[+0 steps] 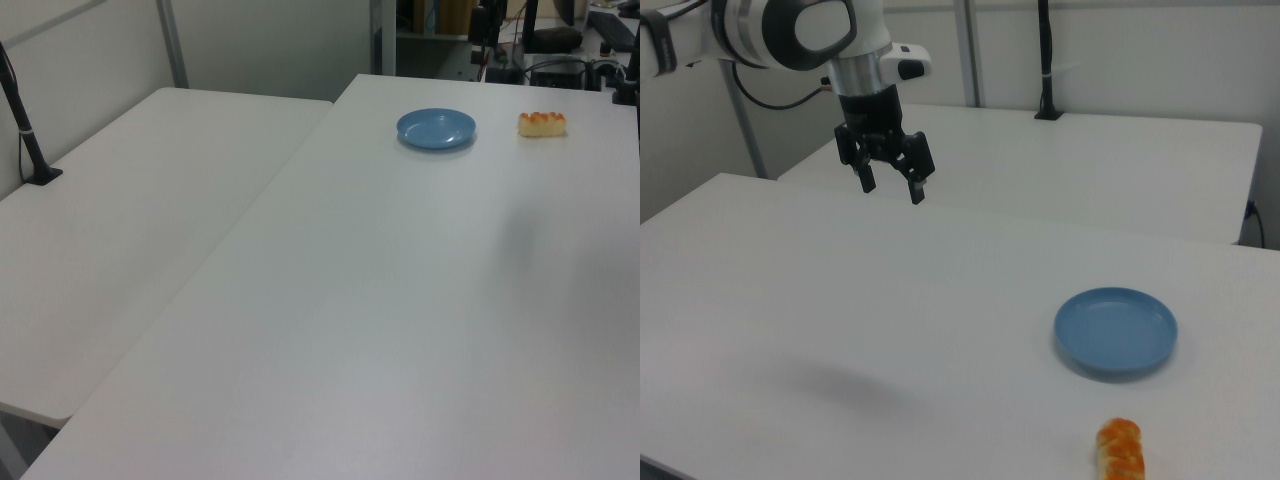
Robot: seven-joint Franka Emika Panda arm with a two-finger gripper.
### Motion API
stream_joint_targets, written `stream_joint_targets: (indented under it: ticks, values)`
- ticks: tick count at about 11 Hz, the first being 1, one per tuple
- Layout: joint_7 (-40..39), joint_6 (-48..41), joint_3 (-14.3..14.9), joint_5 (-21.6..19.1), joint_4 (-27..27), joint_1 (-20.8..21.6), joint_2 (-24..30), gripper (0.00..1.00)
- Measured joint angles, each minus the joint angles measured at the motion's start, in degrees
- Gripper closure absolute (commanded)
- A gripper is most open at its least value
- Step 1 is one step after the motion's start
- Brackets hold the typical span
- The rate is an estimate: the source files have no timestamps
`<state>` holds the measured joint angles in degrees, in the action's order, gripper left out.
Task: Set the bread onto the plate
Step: 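Move the open gripper over toward the orange-topped bread roll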
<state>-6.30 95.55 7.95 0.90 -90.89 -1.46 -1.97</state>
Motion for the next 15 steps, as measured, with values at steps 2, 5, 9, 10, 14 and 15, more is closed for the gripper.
stream_joint_targets:
  ticks: [2,5,9,10,14,15]
  values:
    - [0.0,0.0,0.0,0.0,0.0,0.0,0.0,0.0]
    - [0.0,0.0,0.0,0.0,0.0,0.0,0.0,0.0]
    - [0.0,0.0,0.0,0.0,0.0,0.0,0.0,0.0]
    - [0.0,0.0,0.0,0.3,0.0,0.0,0.0,0.0]
    - [-2.2,0.0,0.2,4.1,-0.2,-4.2,-0.2,0.0]
    - [-5.2,0.0,0.3,4.9,-0.3,-6.5,-0.7,0.0]
